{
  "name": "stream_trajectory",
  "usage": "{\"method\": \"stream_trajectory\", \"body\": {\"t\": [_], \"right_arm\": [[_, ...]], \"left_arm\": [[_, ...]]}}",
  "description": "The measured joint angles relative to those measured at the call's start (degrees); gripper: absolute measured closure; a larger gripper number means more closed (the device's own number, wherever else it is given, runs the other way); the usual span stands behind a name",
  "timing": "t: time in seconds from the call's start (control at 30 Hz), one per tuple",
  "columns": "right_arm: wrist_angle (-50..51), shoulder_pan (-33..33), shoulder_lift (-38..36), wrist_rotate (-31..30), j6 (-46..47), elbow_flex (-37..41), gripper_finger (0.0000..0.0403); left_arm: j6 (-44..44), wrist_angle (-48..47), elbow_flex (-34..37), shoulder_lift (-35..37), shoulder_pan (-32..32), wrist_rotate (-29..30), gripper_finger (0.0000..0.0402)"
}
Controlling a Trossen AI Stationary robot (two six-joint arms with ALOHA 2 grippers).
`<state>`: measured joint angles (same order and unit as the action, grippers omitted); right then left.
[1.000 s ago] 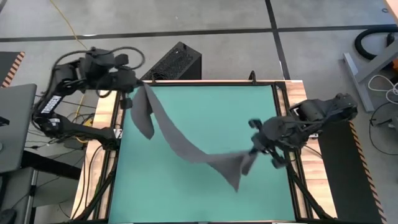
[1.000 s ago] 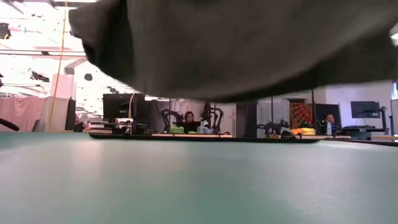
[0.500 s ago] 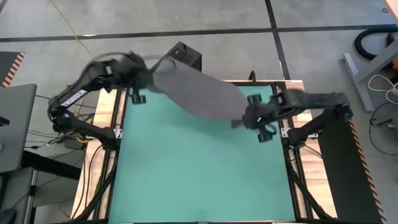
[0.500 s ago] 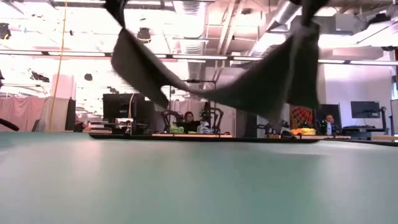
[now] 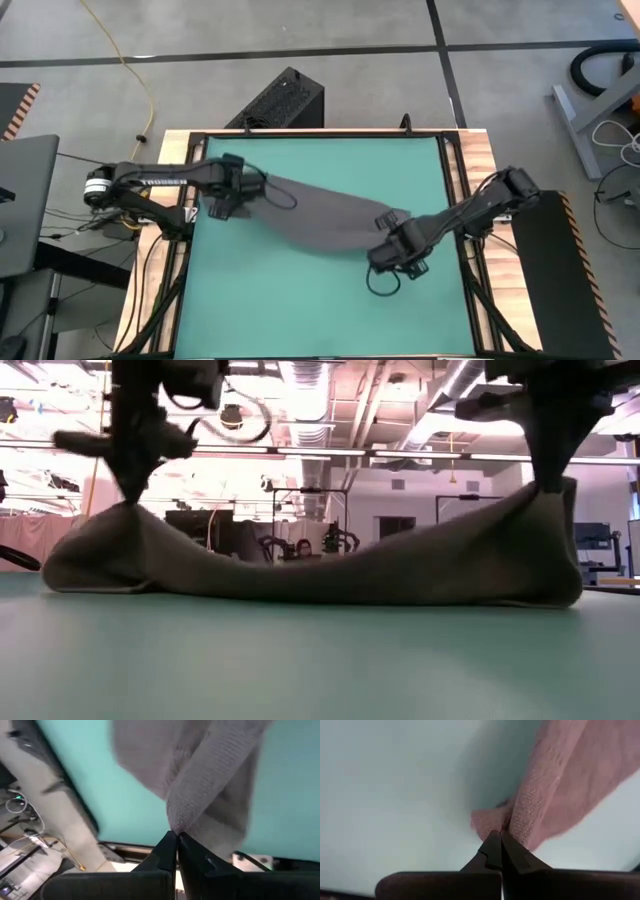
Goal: Roll towel
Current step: Roll the gray towel
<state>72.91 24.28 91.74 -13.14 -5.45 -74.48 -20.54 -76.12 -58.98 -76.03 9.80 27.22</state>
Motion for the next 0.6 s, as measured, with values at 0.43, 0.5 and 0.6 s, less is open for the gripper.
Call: {"method": "stream_trajectory", "body": {"t": [0.43, 0.5, 0.6], "right_arm": [[-27.5, 5.7, 9.1, 16.4, 14.9, -0.1, 0.0365], [-26.4, 5.7, 10.0, 16.4, 18.9, -0.1, 0.0348], [-26.0, 5.7, 10.6, 16.4, 22.9, -0.1, 0.0324]], "left_arm": [[3.9, -3.1, 5.3, 0.0, -7.3, 2.8, 0.0401], [3.8, -5.1, 5.3, 0.0, -7.4, 7.4, 0.0401], [4.9, -7.8, 5.3, 0.0, -7.3, 13.5, 0.0401]]}}
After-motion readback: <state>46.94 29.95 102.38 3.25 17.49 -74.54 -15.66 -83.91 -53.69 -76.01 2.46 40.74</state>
